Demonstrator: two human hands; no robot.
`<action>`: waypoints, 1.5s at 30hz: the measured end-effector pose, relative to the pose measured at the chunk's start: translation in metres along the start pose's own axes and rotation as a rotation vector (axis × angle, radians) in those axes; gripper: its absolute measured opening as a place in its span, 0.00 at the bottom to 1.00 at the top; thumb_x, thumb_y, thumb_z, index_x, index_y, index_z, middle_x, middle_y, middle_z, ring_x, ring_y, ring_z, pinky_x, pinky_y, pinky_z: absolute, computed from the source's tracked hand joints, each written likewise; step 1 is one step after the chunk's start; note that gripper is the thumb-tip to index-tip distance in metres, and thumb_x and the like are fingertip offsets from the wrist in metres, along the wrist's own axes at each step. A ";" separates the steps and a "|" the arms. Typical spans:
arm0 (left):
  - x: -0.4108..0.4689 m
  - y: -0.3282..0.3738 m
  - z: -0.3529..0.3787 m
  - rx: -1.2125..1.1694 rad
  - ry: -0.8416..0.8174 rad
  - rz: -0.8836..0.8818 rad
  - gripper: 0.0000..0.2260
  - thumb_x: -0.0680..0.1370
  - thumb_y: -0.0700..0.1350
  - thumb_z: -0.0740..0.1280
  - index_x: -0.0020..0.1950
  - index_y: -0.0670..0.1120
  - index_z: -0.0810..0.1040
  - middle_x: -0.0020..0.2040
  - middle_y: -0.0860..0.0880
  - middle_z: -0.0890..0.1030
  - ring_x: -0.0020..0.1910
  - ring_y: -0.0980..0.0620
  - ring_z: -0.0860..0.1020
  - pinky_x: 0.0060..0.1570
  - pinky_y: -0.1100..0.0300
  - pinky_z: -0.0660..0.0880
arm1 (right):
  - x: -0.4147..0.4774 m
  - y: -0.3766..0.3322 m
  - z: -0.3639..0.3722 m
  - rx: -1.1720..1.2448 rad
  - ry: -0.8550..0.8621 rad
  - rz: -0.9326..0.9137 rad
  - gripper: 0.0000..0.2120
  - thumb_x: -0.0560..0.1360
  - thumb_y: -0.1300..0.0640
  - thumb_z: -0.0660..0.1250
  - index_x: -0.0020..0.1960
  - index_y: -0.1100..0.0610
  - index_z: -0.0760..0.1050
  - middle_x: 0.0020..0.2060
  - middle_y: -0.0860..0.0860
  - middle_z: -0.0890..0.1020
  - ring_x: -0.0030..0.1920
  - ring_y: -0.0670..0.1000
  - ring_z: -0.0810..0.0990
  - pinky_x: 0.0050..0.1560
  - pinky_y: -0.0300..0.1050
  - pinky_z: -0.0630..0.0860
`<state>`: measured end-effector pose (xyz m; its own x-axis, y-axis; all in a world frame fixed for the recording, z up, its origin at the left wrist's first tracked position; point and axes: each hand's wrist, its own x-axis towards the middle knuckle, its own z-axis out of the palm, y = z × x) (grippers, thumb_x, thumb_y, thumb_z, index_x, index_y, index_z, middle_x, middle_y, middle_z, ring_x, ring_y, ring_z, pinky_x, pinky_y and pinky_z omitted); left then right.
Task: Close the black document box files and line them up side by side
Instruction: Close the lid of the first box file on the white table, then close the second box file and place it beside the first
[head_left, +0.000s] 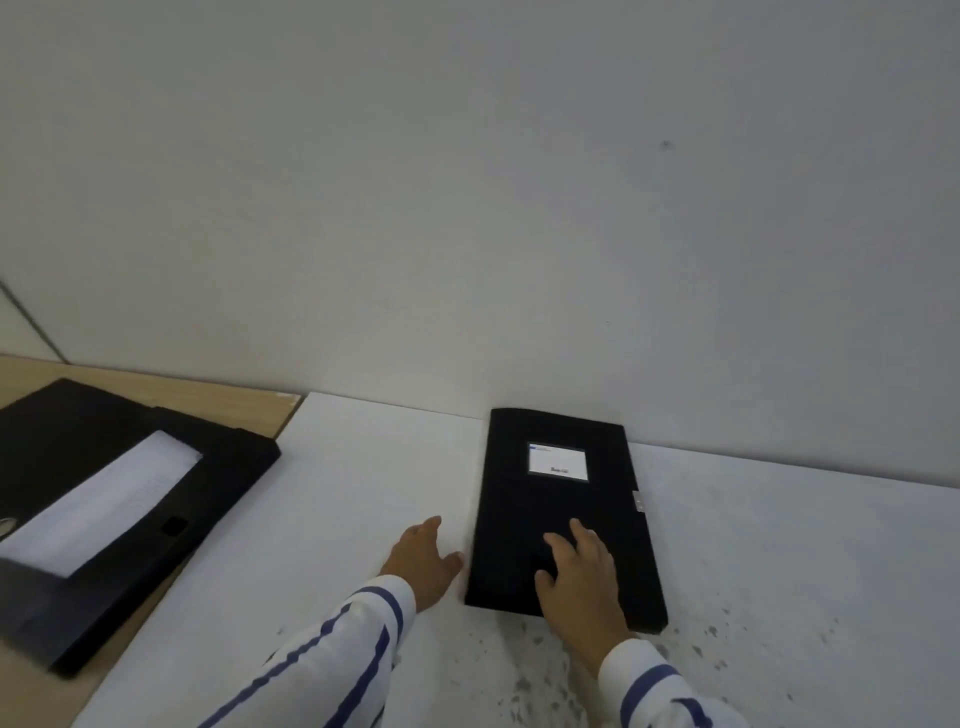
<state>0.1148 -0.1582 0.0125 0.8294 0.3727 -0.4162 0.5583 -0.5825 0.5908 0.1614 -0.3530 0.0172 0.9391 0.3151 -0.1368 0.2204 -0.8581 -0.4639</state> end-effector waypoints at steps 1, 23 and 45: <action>-0.006 -0.008 -0.008 0.001 0.005 -0.004 0.31 0.77 0.55 0.62 0.77 0.48 0.55 0.76 0.44 0.60 0.74 0.44 0.62 0.72 0.50 0.61 | -0.003 -0.015 0.005 0.013 -0.018 -0.032 0.23 0.78 0.51 0.61 0.72 0.50 0.62 0.76 0.53 0.55 0.76 0.56 0.50 0.76 0.53 0.53; -0.177 -0.293 -0.223 -0.131 0.358 -0.118 0.25 0.77 0.52 0.64 0.72 0.50 0.65 0.72 0.46 0.69 0.67 0.44 0.72 0.64 0.51 0.70 | -0.157 -0.366 0.160 0.208 -0.129 -0.459 0.20 0.78 0.56 0.60 0.69 0.52 0.65 0.74 0.52 0.60 0.74 0.53 0.56 0.70 0.49 0.62; -0.077 -0.434 -0.329 -0.561 0.362 -0.433 0.25 0.78 0.48 0.63 0.73 0.45 0.63 0.71 0.41 0.70 0.66 0.39 0.71 0.61 0.51 0.70 | -0.075 -0.519 0.274 0.023 -0.411 -0.543 0.24 0.78 0.53 0.60 0.73 0.51 0.59 0.75 0.52 0.57 0.75 0.54 0.57 0.73 0.51 0.61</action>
<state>-0.1843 0.3038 0.0156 0.4381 0.7503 -0.4951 0.6811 0.0825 0.7276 -0.0962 0.1801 0.0285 0.5195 0.8312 -0.1982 0.6225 -0.5270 -0.5785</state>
